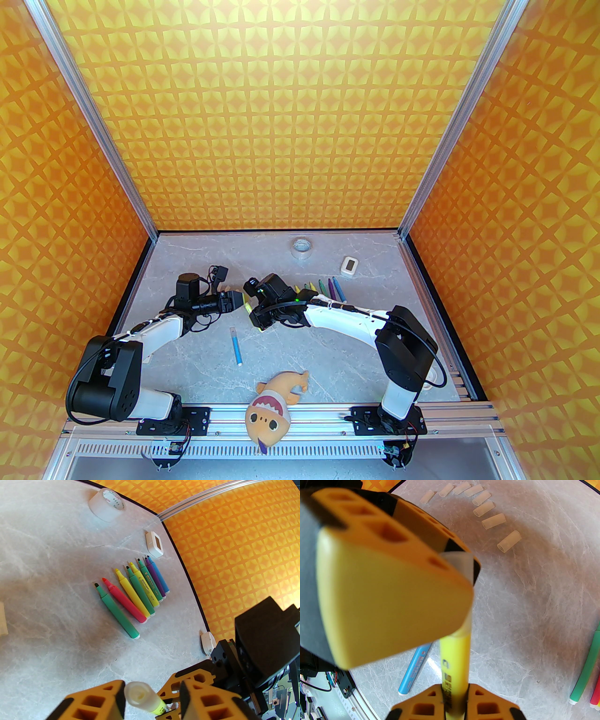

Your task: Open the pen caps

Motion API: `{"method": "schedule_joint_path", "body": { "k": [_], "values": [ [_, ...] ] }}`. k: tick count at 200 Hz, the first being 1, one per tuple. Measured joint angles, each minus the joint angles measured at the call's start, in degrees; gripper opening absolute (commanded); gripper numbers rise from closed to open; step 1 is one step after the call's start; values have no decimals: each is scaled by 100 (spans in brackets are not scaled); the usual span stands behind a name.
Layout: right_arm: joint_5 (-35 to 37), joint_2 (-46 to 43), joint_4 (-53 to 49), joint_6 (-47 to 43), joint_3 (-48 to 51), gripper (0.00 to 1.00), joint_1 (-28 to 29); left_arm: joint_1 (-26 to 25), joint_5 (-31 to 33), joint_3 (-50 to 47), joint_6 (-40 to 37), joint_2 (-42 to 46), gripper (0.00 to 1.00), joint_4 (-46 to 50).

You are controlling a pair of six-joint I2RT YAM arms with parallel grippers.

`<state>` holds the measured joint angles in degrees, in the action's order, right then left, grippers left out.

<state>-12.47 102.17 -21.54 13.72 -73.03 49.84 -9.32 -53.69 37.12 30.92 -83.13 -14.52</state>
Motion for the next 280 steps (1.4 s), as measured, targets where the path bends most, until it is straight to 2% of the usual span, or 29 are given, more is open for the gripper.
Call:
{"method": "schedule_joint_path", "body": {
  "k": [71, 117, 141, 173, 200, 234, 280],
  "values": [
    [107, -52, 39, -48, 0, 4, 0, -42, -11, 57, 105, -55, 27, -118],
    [258, -96, 85, -85, 9, 8, 0, -50, -83, 83, 192, -76, 14, -212],
    [350, -101, 107, -90, 26, 17, 0, -50, -109, 103, 238, -166, 8, -302],
    [409, -109, 234, -101, 94, 34, 0, -50, -142, 107, 330, -201, 3, -393],
    [463, -146, 426, -109, 199, 39, 0, -50, -144, 107, 409, -201, 0, -442],
    [476, -146, 603, -109, 214, 40, 0, -50, -173, 107, 525, -199, 0, -522],
    [470, -92, 822, -114, 214, 31, 0, -50, -186, 107, 638, -79, 0, -592]
  ]
}}
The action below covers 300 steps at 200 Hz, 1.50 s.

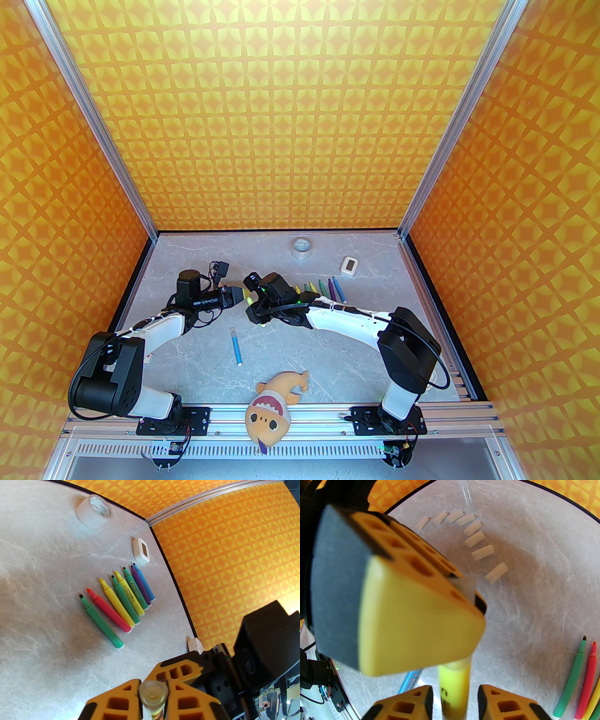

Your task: Open the pen caps

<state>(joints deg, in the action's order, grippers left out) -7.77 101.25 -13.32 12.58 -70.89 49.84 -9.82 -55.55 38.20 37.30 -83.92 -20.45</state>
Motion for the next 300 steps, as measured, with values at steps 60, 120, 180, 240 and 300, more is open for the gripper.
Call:
{"method": "schedule_joint_path", "body": {
  "k": [60, 120, 180, 240, 300],
  "values": [
    [-92, 109, 105, -61, 4, 10, 2, 0, 4, 0, 92, 107, 0, -92],
    [-114, -13, 509, -61, 343, 0, -2, 0, 68, 107, 109, 105, 0, 160],
    [-188, -479, 483, -57, 1318, 0, -15, 326, 605, 592, 175, 87, 0, 334],
    [11, -719, 468, -57, 1727, 0, -15, 358, 883, 1097, 92, -387, 0, 868],
    [802, 11, 208, 72, 933, 0, -367, 173, 2096, 2435, -1126, -1279, 0, 3246]
  ]
}}
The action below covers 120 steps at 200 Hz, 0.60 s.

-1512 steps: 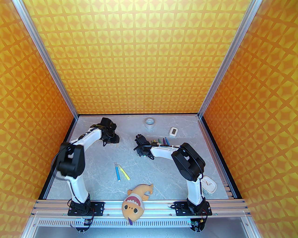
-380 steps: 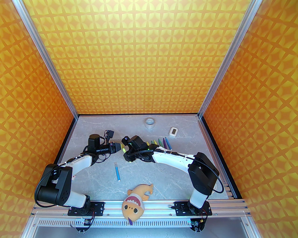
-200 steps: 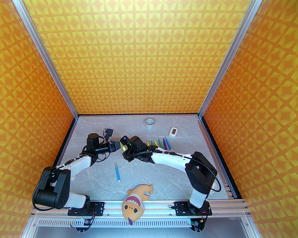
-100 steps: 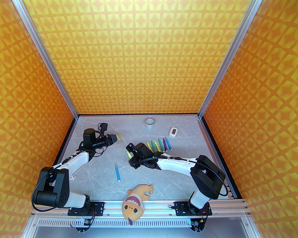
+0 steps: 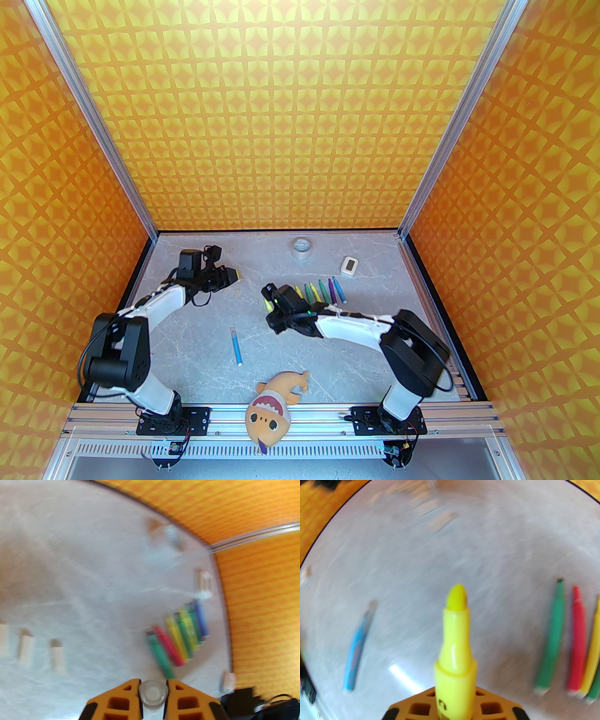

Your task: Open the pen caps

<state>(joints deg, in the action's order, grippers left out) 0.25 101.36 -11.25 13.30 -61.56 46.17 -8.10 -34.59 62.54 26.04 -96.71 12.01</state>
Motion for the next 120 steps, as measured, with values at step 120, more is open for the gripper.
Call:
{"method": "schedule_joint_path", "body": {
  "k": [120],
  "values": [
    [890, 1108, -293, 168, -756, 0, -177, -791, 1464, 1886, -1207, -1762, 0, 2730]
  ]
}}
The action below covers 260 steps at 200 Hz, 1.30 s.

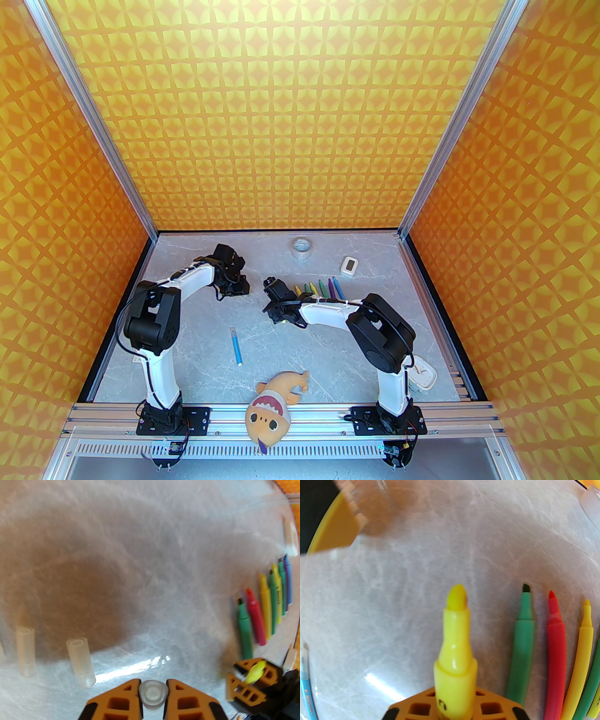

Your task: Open the pen caps

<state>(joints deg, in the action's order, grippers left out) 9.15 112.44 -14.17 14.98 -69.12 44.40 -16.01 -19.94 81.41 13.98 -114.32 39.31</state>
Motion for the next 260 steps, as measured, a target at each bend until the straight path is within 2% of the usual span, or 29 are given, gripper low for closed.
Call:
{"method": "schedule_joint_path", "body": {
  "k": [79, 168, 260],
  "values": [
    [142, 197, -9, -2, -131, 10, -81, -55, 544, 385, -83, -439, 3, 498],
    [315, 273, -68, -24, -249, 21, -83, -87, 807, 791, -101, -686, 18, 658],
    [398, 278, -107, -66, -262, 26, -83, -87, 896, 791, -146, -686, 27, 684]
  ]
}}
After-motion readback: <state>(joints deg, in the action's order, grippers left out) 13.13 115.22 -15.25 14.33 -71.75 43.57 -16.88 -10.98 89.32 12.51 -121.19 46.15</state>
